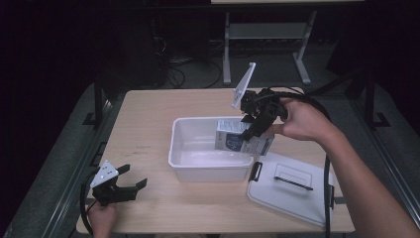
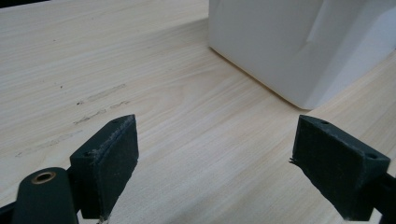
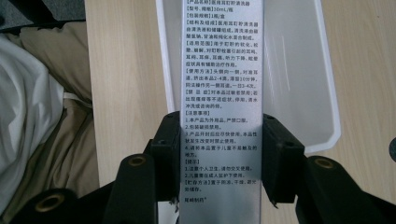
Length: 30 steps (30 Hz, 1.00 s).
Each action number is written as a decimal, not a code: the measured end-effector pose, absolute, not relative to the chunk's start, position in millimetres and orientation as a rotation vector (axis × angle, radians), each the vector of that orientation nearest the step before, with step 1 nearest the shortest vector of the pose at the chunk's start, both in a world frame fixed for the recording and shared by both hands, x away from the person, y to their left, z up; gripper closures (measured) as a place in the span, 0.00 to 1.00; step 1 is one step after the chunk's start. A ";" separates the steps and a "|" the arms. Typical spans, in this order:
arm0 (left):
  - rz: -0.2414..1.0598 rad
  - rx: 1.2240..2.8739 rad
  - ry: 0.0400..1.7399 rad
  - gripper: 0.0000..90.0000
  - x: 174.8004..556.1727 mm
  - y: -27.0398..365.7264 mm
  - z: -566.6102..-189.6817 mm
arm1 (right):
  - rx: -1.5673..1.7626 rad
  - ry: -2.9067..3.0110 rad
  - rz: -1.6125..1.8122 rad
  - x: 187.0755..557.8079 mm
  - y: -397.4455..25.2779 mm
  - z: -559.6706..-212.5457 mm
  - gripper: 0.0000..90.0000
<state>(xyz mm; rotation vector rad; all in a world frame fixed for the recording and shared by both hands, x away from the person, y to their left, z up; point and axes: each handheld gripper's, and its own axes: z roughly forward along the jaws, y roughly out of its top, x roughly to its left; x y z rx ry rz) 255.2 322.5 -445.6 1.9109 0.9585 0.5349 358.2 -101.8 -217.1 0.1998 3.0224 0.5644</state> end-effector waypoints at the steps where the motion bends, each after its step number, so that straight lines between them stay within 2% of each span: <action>1: 0.536 1.910 0.958 0.15 255.1 322.5 -445.5 | 0.201 3.022 0.566 358.3 -101.1 -217.3 0.61; 30: 0.537 1.908 0.955 0.15 254.3 323.4 -444.8 | 0.148 3.039 0.565 366.8 -80.2 -228.8 0.61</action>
